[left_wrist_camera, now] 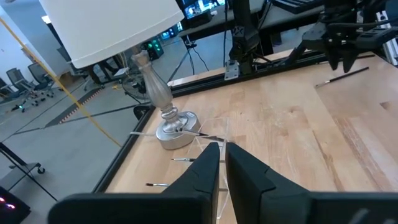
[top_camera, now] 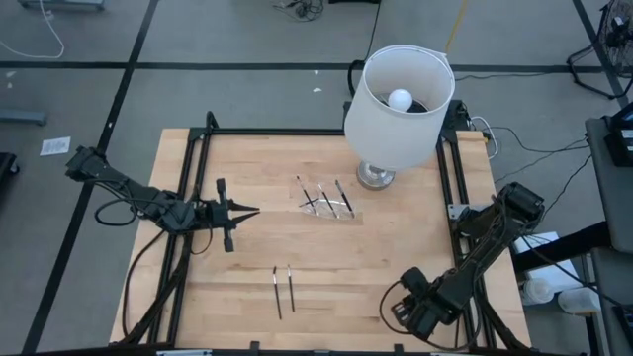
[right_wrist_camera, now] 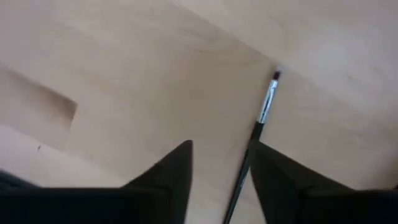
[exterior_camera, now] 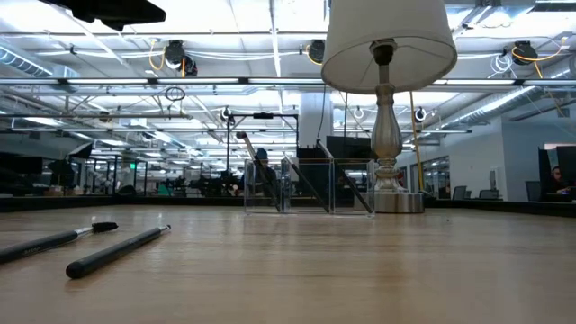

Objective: Pick & Place Makeup Brushes
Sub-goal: Put the black eyeshadow brush into the transparent organizer

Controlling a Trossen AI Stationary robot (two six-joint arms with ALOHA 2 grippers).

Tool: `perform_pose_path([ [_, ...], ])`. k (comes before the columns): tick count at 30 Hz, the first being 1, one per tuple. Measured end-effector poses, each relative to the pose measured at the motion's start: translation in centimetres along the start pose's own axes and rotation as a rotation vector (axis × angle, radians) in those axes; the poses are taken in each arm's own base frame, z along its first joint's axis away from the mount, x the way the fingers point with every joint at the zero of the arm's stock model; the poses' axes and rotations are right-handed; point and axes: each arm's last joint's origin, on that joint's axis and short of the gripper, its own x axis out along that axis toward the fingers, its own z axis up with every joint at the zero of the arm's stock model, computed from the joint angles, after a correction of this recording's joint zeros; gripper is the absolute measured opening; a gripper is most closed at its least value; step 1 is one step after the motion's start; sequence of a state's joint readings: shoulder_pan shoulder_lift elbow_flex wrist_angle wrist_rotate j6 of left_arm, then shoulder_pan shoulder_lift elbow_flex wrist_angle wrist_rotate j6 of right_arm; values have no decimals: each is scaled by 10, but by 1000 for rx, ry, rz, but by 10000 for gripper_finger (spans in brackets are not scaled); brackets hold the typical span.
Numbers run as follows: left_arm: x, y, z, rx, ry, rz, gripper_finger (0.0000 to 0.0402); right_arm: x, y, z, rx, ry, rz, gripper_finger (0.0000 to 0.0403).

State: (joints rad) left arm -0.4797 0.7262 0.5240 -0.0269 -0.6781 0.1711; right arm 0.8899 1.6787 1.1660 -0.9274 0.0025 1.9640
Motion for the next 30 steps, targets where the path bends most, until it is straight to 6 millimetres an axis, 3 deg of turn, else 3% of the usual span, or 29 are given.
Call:
perform_pose_path([
  [6,0,0,0,3,-1,0,37,16,-8,2,80,6,-17,196],
  [14,0,0,0,5,-1,0,37,57,-29,7,134,95,8,186],
  [21,0,0,0,0,-1,0,37,69,-43,11,125,103,-38,135],
  [28,0,0,0,-9,-1,0,37,71,-48,13,117,78,-96,24],
  [30,0,0,0,-15,-1,0,37,71,-49,13,92,76,-100,9],
])
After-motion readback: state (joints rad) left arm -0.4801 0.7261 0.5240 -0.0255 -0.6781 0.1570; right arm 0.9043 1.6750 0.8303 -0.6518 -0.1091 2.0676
